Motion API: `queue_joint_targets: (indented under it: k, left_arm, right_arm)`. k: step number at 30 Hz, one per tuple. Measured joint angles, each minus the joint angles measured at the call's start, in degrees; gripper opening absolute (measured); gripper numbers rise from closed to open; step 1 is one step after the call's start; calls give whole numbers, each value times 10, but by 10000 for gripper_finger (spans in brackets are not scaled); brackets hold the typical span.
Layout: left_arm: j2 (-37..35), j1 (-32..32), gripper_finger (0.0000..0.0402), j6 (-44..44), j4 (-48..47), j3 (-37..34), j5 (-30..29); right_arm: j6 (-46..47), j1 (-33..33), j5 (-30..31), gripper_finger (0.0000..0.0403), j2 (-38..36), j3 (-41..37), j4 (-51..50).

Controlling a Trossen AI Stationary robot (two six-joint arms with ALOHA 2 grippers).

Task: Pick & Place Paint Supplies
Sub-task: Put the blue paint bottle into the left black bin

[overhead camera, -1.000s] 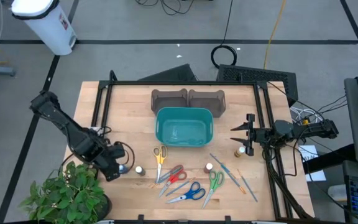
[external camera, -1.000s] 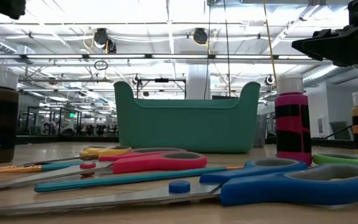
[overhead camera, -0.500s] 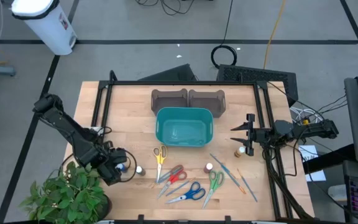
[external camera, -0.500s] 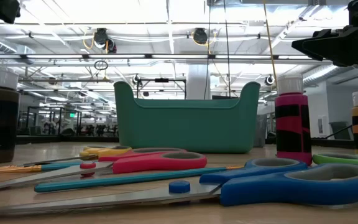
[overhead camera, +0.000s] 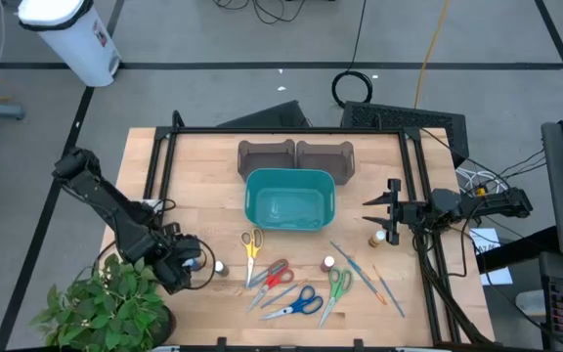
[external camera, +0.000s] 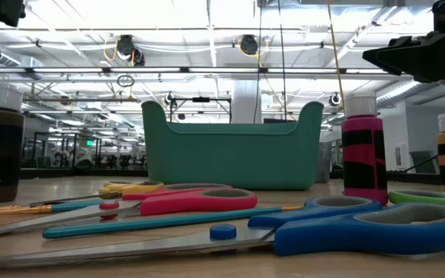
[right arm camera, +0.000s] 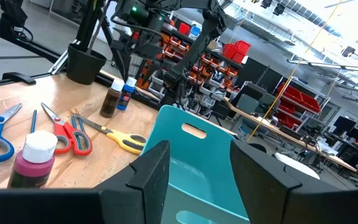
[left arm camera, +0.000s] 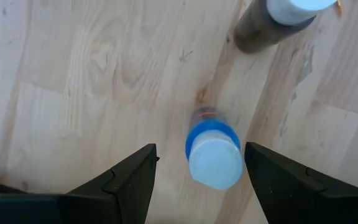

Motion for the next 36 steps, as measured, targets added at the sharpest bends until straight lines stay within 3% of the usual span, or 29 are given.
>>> queue_joint_targets:
  k: [9, 17, 21, 24, 30, 36]
  left_arm:
    - [0, 0, 240, 0, 2, 0, 3]
    - [0, 0, 146, 2, 7, 0, 17]
    - [0, 0, 125, 2, 12, 0, 6]
    - [0, 0, 134, 4, 12, 0, 1]
    - [0, 0, 201, 2, 12, 0, -41]
    - [0, 0, 232, -1, 12, 0, -22]
  right_arm:
    - [0, 0, 0, 160, 0, 0, 0]
    - [0, 0, 0, 160, 0, 0, 0]
    - [0, 0, 0, 160, 0, 0, 0]
    - [0, 0, 0, 160, 0, 0, 0]
    - [0, 0, 0, 160, 0, 0, 0]
    - [0, 0, 0, 160, 0, 0, 0]
